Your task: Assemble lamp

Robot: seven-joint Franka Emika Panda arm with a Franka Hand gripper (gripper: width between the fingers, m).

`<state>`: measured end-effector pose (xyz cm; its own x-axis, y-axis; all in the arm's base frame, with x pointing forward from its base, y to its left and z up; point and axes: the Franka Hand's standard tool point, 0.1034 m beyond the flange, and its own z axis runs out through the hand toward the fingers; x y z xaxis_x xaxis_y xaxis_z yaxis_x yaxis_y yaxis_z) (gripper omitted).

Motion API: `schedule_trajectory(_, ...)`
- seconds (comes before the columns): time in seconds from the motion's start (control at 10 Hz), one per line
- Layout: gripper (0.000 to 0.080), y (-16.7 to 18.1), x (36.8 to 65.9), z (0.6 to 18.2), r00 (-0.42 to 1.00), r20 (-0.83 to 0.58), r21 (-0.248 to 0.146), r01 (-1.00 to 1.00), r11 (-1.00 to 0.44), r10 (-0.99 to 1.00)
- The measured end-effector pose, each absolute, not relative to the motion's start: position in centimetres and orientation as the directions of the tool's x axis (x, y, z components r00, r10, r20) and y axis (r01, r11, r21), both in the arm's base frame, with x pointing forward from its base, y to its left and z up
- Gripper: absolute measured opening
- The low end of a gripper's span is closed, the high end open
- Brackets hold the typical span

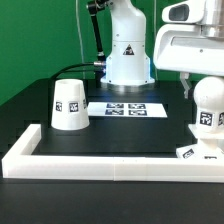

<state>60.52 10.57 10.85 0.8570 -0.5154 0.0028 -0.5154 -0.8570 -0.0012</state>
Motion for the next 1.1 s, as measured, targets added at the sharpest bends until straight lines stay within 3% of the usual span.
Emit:
schedule_trajectory(0.2, 0.0579, 10.54, 60.53, 10.86, 0.738, -0.018, -0.02, -0.674, -0.738, -0.674)
schedule_trajectory(0.8, 0.0579, 10.82, 60.55, 10.86, 0.423, -0.04, -0.021, -0.906, -0.423, -0.905)
schedule_trajectory(1.1, 0.0579, 10.83, 60.56, 10.9, 0.097, -0.104, -0.024, -0.995, -0.095, -0.99)
